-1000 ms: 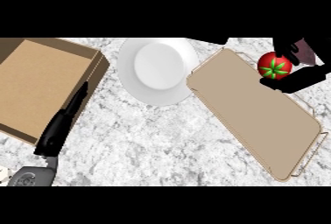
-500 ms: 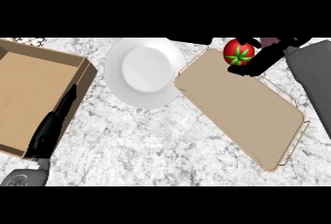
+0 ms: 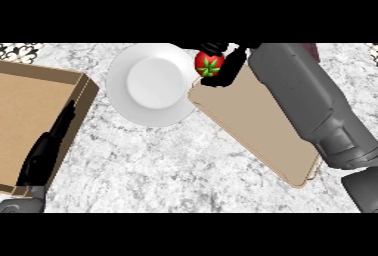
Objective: Pick the tomato from the tray and place it in the plate
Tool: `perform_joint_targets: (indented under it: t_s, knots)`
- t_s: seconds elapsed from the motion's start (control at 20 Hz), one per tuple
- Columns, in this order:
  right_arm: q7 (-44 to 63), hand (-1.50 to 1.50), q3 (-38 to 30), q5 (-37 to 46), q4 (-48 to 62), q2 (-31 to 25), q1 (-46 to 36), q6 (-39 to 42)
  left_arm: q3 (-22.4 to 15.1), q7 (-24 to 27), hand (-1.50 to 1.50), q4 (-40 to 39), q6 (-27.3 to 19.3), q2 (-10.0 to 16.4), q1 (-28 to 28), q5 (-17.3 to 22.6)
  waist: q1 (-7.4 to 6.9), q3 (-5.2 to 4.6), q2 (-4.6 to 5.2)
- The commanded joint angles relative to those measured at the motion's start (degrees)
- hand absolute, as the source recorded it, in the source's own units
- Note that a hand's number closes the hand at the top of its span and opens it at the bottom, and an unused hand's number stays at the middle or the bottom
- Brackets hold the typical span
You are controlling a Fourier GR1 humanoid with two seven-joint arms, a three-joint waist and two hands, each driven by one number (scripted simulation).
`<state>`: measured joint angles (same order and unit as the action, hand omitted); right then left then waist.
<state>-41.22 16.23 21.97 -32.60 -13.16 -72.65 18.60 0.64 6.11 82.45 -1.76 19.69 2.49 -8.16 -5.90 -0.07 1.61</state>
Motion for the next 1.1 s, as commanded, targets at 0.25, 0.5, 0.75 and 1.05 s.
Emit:
perform_joint_targets:
  t_s: [0.25, 0.5, 0.75, 1.05]
  knots:
    - [-1.3, 1.5, 4.2, 7.4, 14.8, 12.5, -5.0, -6.1, 0.5, 1.3, 0.0, 1.9, -0.1, -0.2, -3.3, -0.2, 1.22, 0.03, -0.31]
    - [-2.3, 1.5, 8.0, 4.8, 16.5, 13.1, -1.0, -2.6, 0.8, 2.5, 0.0, 0.9, 0.7, 0.5, -2.9, -0.4, 0.05, 0.0, -0.21]
    - [7.5, -1.5, 8.1, 0.3, 17.9, 13.1, 0.7, -5.5, -1.9, 1.1, 0.0, 0.3, -0.5, -2.0, -1.0, -2.5, -1.15, -0.01, 0.11]
    - [6.1, -1.5, 5.6, -6.6, 16.0, 13.2, 1.7, -5.7, -0.6, 2.0, 0.0, 0.5, -0.2, -1.5, -2.0, -1.9, -1.28, 0.04, 0.09]
